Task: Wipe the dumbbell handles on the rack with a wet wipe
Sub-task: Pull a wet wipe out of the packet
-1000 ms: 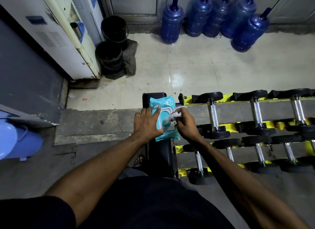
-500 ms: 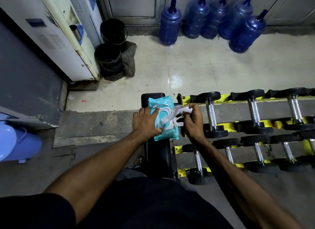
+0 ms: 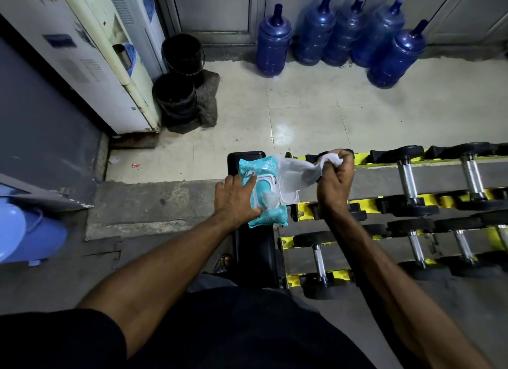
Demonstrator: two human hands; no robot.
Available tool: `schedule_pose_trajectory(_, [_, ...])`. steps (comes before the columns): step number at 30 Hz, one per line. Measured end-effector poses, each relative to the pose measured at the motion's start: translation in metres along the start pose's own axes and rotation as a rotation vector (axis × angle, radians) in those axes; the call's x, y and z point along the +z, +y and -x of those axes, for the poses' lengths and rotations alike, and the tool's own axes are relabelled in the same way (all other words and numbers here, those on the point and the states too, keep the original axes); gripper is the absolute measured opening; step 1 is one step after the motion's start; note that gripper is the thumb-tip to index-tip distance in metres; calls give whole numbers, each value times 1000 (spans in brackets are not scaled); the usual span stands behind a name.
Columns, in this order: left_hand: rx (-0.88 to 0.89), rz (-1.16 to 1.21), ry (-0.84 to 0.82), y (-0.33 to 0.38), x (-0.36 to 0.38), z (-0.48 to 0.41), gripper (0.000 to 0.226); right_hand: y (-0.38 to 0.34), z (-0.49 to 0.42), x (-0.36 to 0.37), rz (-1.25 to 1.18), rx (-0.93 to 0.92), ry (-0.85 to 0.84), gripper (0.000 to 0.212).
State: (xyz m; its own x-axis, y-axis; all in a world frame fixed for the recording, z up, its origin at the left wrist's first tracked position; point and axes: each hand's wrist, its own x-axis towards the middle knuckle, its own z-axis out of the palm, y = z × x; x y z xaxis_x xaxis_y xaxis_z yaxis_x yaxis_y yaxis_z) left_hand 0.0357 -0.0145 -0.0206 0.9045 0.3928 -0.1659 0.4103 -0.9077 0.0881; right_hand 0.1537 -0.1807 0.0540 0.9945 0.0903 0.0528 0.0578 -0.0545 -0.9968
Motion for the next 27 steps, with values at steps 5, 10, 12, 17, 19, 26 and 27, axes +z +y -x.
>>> schedule_pose_trajectory(5, [21, 5, 15, 3, -2, 1, 93, -5, -8, -12, -30, 33, 0, 13])
schedule_pose_trajectory(10, [33, 93, 6, 11, -5, 9, 86, 6, 8, -27, -30, 206, -22, 25])
schedule_pose_trajectory(12, [81, 217, 90, 19, -9, 15, 78, 13, 16, -33, -30, 299, -81, 22])
schedule_pose_trajectory(17, [355, 622, 184, 47, -19, 30, 64, 16, 37, -44, -199, 540, -158, 25])
schedule_pose_trajectory(19, [308, 767, 73, 64, -23, 40, 63, 15, 43, -50, -263, 658, -191, 23])
schedule_pose_trajectory(26, [-147, 1136, 63, 103, -12, 67, 10, 22, 56, -84, -51, 568, -320, 17])
schedule_pose_trajectory(27, [-225, 1195, 70, 105, -10, 69, 11, 26, 58, -88, 8, 498, -327, 17])
